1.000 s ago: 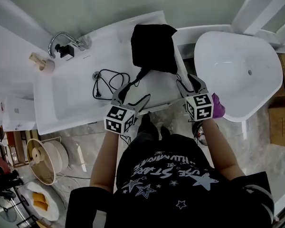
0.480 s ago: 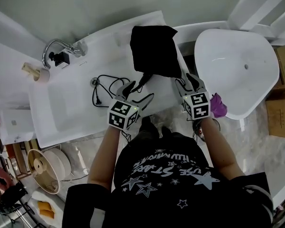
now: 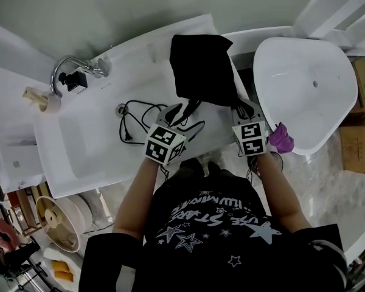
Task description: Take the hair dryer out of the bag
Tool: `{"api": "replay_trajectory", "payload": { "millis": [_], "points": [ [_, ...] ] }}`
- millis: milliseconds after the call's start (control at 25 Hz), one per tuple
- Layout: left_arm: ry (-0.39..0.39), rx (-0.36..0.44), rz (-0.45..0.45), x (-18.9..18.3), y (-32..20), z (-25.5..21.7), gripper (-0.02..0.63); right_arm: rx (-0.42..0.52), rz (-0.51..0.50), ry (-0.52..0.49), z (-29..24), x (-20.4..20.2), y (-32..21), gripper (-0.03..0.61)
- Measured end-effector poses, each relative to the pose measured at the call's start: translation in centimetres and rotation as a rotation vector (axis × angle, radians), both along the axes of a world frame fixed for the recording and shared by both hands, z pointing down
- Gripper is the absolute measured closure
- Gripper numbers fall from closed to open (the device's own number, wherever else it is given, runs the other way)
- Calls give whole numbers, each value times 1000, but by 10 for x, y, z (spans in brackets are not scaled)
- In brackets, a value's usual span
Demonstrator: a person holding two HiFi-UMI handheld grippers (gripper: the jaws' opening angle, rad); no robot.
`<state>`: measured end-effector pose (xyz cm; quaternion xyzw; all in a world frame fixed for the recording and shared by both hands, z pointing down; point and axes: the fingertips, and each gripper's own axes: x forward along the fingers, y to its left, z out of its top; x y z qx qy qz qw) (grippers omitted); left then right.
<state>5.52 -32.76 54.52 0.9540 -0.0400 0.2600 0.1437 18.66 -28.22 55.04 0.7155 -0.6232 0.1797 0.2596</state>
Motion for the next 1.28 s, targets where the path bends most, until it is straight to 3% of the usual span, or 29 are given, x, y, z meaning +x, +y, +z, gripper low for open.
{"api": "replay_trajectory", "payload": {
  "millis": [520, 800, 1000, 1280],
  "points": [
    [-67, -8, 88, 29, -4, 26, 240, 62, 60, -86, -14, 4, -14, 531],
    [-72, -19, 40, 46, -23, 35, 273, 56, 72, -88, -13, 6, -13, 532],
    [-52, -24, -24, 56, -42, 33, 342, 48, 75, -99, -12, 4, -12, 532],
    [-89, 47, -72, 70, -49, 40, 360, 37, 75, -97, -8, 6, -9, 531]
  ]
}}
